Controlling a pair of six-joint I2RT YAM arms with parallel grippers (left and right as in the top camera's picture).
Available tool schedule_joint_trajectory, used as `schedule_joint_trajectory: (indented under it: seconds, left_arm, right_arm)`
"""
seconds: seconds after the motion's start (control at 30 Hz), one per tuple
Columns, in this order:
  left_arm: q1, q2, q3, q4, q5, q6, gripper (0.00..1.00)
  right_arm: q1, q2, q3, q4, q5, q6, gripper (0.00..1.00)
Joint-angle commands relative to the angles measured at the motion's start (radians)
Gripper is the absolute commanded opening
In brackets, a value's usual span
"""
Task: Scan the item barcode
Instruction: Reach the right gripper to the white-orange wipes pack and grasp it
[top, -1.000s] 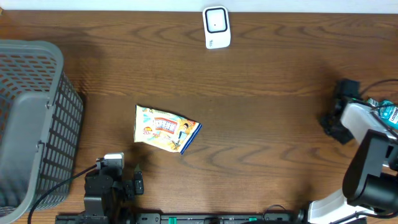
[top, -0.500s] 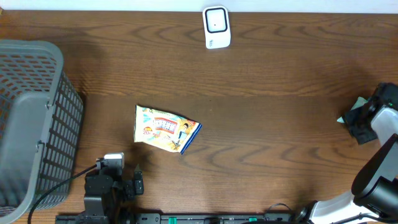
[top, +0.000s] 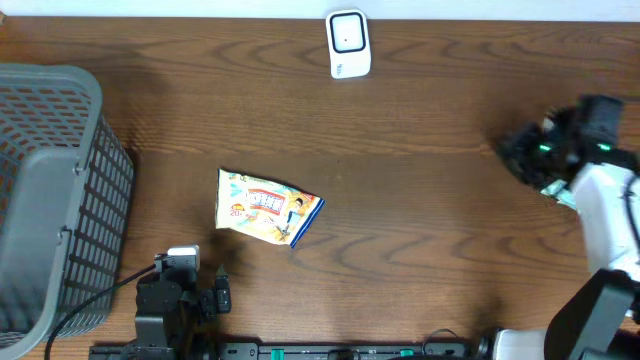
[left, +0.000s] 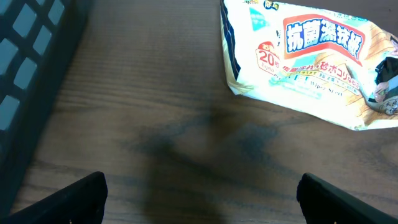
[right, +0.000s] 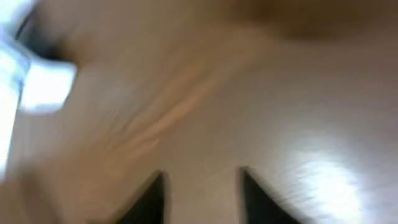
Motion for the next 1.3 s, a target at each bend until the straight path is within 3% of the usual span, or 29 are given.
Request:
schedule_joint_trajectory:
  seconds: [0.0,0.07,0.1,0.3,0.47,0.6,0.93,1.27]
  left_arm:
    - [0.004,-0.005,-0.004,-0.04,0.01,-0.005,0.98]
    - [0.004,-0.005,-0.004,-0.04,0.01,-0.005,0.98]
    - [0.004,-0.005,-0.004,-0.04,0.01,-0.005,0.98]
    - [0.004,-0.005,-0.004,-0.04,0.01,-0.005,0.98]
    - [0.004,-0.005,-0.004,-0.04,0.01,-0.005,0.98]
    - [0.004,-0.005,-0.004,-0.04,0.01,-0.005,0.98]
    - [0.004,-0.005,-0.004,-0.04,0.01,-0.005,0.98]
    - [0.004,-0.005,-0.004,-0.04,0.01,-0.005,0.97]
  right_arm:
    - [0.169,0.001,0.015,0.047,-0.095,-0.294,0.79]
    - [0.282,0.016,0.015,0.093,-0.093,-0.404,0.96]
    - [0.33,0.025,0.015,0.117,-0.093,-0.431,0.99]
    - [0.555,0.107,0.015,0.294,-0.092,-0.45,0.99]
    - [0.738,0.202,0.016,0.425,-0.085,-0.563,0.99]
    - [0.859,0.268,0.017,0.501,0.083,-0.584,0.99]
    - [0.969,0.414,0.098,0.528,0.095,-0.607,0.99]
    - [1.023,0.418,0.185,0.477,0.06,-0.664,0.99]
